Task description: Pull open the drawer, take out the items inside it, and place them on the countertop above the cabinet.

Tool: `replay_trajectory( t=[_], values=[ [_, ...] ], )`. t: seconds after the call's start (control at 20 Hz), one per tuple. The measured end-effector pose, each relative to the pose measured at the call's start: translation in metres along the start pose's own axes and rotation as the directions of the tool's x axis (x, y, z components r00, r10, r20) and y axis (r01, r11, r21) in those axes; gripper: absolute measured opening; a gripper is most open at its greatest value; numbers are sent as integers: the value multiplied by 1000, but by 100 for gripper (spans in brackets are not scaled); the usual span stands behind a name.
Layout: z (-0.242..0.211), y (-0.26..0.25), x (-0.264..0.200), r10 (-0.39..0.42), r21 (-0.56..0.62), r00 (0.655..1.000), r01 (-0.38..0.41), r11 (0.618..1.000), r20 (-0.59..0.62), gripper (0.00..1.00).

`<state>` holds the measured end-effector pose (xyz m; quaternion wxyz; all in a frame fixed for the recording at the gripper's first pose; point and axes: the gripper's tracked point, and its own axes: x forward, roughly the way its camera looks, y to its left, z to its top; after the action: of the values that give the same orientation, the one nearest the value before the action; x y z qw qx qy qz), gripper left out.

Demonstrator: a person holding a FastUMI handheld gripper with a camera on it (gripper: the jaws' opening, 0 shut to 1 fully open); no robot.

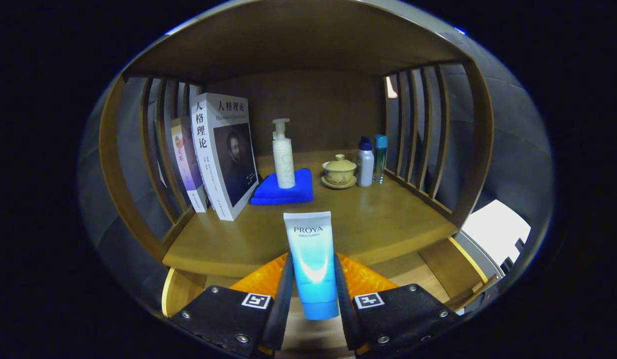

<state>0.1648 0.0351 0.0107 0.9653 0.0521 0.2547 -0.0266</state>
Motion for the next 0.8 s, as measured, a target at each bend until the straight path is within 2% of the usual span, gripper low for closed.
replay_trajectory(
  t=[0.3,0.55,0.8],
  values=[
    [11,3,39,34,-34,998,-35,999,-45,47],
    [-1,0,63,69,20,993,-67,998,-95,50],
    [-11,-3,72,92,3,990,-92,996,-102,53]
  ],
)
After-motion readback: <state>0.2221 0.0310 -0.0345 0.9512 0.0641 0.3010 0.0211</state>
